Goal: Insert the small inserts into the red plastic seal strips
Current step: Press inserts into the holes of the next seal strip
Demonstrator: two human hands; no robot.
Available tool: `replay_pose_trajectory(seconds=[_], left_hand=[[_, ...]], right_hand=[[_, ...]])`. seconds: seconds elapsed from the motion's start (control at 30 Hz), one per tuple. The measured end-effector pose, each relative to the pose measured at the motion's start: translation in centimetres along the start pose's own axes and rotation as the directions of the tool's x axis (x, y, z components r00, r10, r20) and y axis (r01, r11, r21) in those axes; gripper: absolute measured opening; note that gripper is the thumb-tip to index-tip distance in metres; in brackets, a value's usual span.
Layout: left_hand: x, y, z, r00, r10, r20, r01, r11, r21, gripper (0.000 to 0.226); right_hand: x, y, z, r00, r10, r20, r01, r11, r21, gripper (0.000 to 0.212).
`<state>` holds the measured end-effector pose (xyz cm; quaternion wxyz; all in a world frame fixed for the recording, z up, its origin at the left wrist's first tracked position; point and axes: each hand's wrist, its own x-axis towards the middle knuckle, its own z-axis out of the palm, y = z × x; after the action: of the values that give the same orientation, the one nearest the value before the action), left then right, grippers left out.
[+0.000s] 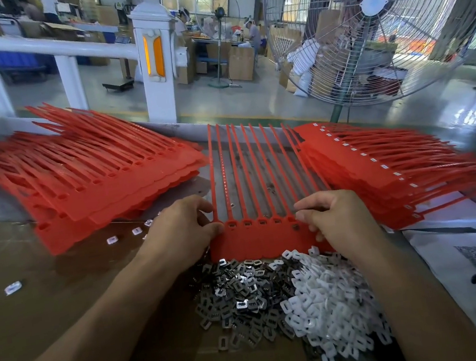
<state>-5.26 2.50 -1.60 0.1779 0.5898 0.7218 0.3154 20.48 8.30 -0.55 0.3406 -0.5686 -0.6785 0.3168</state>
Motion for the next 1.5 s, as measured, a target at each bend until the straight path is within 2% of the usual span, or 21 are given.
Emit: replay_pose_trajectory(seconds=[0.27, 0.57, 1.0, 1.13, 1.27, 1.5], left_hand=[[0.0, 0.0, 0.0, 1.0, -0.001, -0.001, 0.001, 1.0, 0.005, 0.037], [-0.1, 0.0, 0.0, 1.0, -0.004, -0.002, 0.004, 1.0, -0.002, 0.036], [-0.2, 0.2, -0.1, 1.0, -0.006, -0.003, 0.006, 1.0, 0.009, 0.039], [-0.3, 0.3, -0.1, 1.0, -0.01, -0.003, 0.01, 1.0, 0.001, 0.038], [-0.3, 0.2, -0.1, 1.0, -0.007, -0.005, 0.007, 1.0, 0.008, 0.039], [-0.2, 0.1, 0.0, 1.0, 0.002, -0.009, -0.002, 1.0, 0.005, 0.038]], right_hand=[[0.3, 0.0, 1.2, 0.998, -0.044, -0.054, 0.037, 0.991, -0.128, 0.007], [0.2, -0.3, 2.2, 0.996, -0.072, -0.055, 0.054, 0.961, -0.272, 0.011], [0.1, -0.4, 1.8, 0.996, -0.086, -0.014, 0.077, 0.946, -0.316, 0.018], [-0.1, -0.5, 1.2, 0.995, -0.082, -0.057, 0.064, 0.961, -0.268, 0.017], [-0.5, -0.8, 0.2, 0.997, -0.031, -0.072, 0.01, 0.959, -0.284, 0.006], [-0.9, -1.4, 0.7, 0.999, 0.036, -0.017, -0.04, 0.936, -0.349, 0.015]])
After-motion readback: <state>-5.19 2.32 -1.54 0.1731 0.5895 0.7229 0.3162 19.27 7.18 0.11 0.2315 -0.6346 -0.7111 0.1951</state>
